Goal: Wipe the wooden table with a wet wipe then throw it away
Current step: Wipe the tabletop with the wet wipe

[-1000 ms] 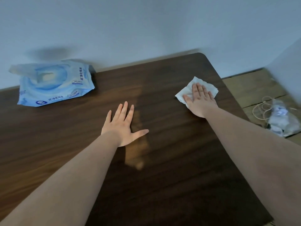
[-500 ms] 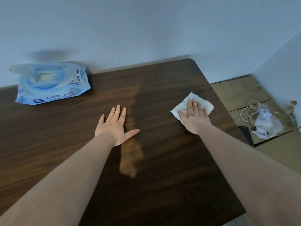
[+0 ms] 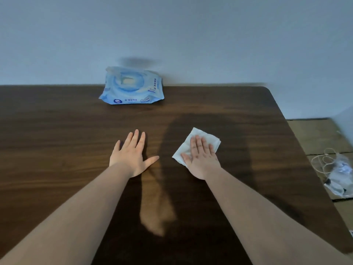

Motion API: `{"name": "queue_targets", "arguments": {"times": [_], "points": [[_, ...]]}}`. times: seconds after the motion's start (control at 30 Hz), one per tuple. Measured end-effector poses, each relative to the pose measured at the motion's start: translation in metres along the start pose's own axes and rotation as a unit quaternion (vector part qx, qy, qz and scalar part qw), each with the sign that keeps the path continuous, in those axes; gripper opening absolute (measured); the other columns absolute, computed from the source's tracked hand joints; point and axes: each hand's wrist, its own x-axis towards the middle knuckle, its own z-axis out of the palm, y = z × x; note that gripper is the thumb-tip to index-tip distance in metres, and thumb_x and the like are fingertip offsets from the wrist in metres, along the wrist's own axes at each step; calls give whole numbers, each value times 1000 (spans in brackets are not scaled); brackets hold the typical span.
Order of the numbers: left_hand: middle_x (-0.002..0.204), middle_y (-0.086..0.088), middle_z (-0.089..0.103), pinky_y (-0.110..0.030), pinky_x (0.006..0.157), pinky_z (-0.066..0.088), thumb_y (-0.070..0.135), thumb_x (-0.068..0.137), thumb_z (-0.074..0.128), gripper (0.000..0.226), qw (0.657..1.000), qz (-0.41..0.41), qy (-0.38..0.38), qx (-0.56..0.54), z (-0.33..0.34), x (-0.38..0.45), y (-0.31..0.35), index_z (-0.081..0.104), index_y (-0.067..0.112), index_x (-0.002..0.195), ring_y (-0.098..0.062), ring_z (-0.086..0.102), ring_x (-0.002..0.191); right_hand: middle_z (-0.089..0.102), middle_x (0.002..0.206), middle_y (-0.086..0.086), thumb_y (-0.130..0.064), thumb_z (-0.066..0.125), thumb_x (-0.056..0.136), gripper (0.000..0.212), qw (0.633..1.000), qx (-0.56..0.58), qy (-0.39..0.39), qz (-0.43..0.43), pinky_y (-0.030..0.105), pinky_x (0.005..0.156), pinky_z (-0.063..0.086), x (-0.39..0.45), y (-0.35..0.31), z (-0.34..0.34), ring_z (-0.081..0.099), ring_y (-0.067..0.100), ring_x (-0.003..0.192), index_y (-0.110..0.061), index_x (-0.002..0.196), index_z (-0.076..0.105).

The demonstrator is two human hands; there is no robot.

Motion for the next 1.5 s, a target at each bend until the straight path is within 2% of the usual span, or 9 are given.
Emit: {"name": "queue_targets", "arguments": {"times": [0.3, 0.6, 0.67, 0.83, 1.2, 1.37, 1.5], "points": [[158, -1, -19, -45, 118, 2, 83, 77, 14, 97, 991, -133, -4, -31, 39, -76, -151, -17, 25, 148, -18, -16, 145, -23, 157, 3, -55, 10, 97, 70, 989, -60, -19, -134, 40, 117, -12, 11, -155, 19, -22, 19, 144, -15, 148, -18], [158, -9, -20, -47, 118, 2, 95, 55, 10, 124, 950, -296, -28, -93, 74, -157, -286, -21, 18, 147, -24, -15, 145, -23, 157, 3, -53, 9, 98, 68, 965, -109, -39, -238, 40, 117, -13, 11, -305, 44, -23, 20, 144, -15, 147, -18], [158, -8, -21, -48, 118, 1, 97, 51, 10, 129, 943, -312, -27, -109, 79, -165, -305, -21, 17, 147, -25, -16, 145, -22, 158, 3, -53, 10, 98, 68, 960, -114, -40, -254, 39, 116, -14, 9, -335, 48, -22, 20, 144, -15, 147, -17], [158, -4, -22, -50, 116, -5, 97, 52, 10, 127, 945, -295, 22, -140, 94, -167, -317, -18, 19, 148, -23, -20, 144, -21, 158, 5, -53, 11, 98, 69, 942, -132, -38, -306, 39, 116, -13, 12, -400, 58, -20, 22, 145, -14, 148, -15], [158, -1, -22, -50, 114, -12, 96, 58, 21, 123, 942, -285, 52, -171, 103, -165, -323, -19, 23, 148, -22, -22, 143, -14, 160, 3, -54, 14, 97, 70, 909, -142, -33, -390, 43, 116, -11, 29, -517, 78, -16, 22, 146, -15, 151, -8], [156, 0, -26, -48, 112, -18, 90, 65, 31, 115, 939, -285, 43, -188, 102, -166, -322, -19, 26, 147, -20, -27, 142, -14, 160, 4, -54, 14, 98, 70, 896, -160, -25, -413, 44, 117, -9, 30, -557, 87, -14, 23, 146, -15, 151, -9], [157, -1, -25, -48, 114, -16, 86, 69, 32, 112, 941, -285, 29, -181, 99, -167, -322, -16, 24, 148, -21, -27, 142, -13, 160, 4, -55, 13, 97, 70, 891, -173, -16, -420, 44, 117, -8, 30, -571, 89, -13, 23, 146, -15, 151, -9]]}}
